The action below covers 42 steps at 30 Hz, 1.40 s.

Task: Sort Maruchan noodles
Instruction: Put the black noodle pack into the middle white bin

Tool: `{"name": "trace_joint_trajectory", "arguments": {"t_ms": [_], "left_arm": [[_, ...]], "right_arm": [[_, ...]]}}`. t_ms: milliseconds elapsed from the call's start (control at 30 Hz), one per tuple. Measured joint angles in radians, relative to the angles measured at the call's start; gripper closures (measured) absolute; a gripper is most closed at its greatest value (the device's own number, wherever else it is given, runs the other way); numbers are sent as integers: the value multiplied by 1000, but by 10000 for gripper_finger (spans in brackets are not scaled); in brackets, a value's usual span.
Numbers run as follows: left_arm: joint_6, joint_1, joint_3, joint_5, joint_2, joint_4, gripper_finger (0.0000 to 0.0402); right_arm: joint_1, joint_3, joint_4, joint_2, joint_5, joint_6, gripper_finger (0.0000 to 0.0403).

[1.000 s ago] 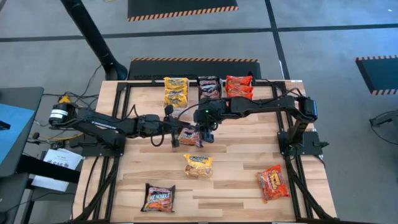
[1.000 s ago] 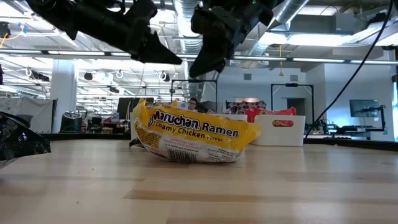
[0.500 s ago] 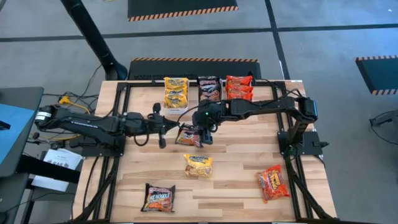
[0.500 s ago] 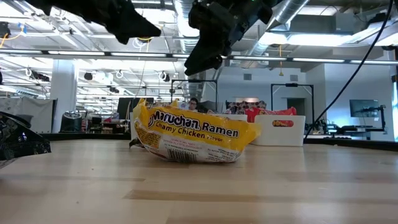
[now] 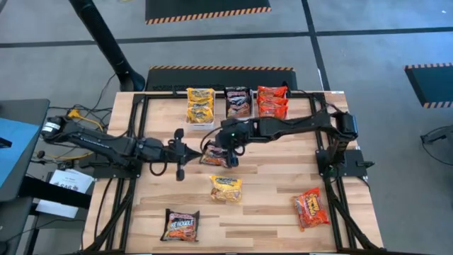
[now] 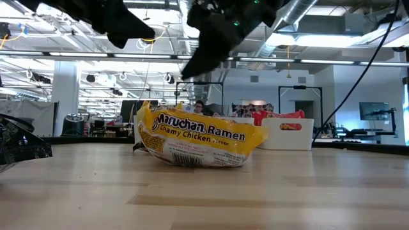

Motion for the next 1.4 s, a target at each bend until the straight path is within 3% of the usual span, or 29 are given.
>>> {"name": "trace_joint_trajectory", "arguments": {"t_ms": [267,433,567,1033,1167,1333,1400], "left_arm": [[18,-53,-3,-19,1,6,401],[18,-55,-3,-20,1,-2,401],[18,-55,-3,-18,0,-7,401],[7,-55,-3,-19,0,-44,401],[7,-55,-3,-20,0,-48,401],[7,-55,-3,-21,0,-52,401],[7,-55,-3,-21,0,-52,401]], "right_arm": [[8,5,83,100,45,6,154],[12,2,54,163,55,-40,154],[17,8,25,194,122,-79,154],[25,16,17,281,244,-61,160],[30,16,2,282,289,11,213],[29,16,-19,284,293,46,348],[35,16,-21,283,301,46,385]]}}
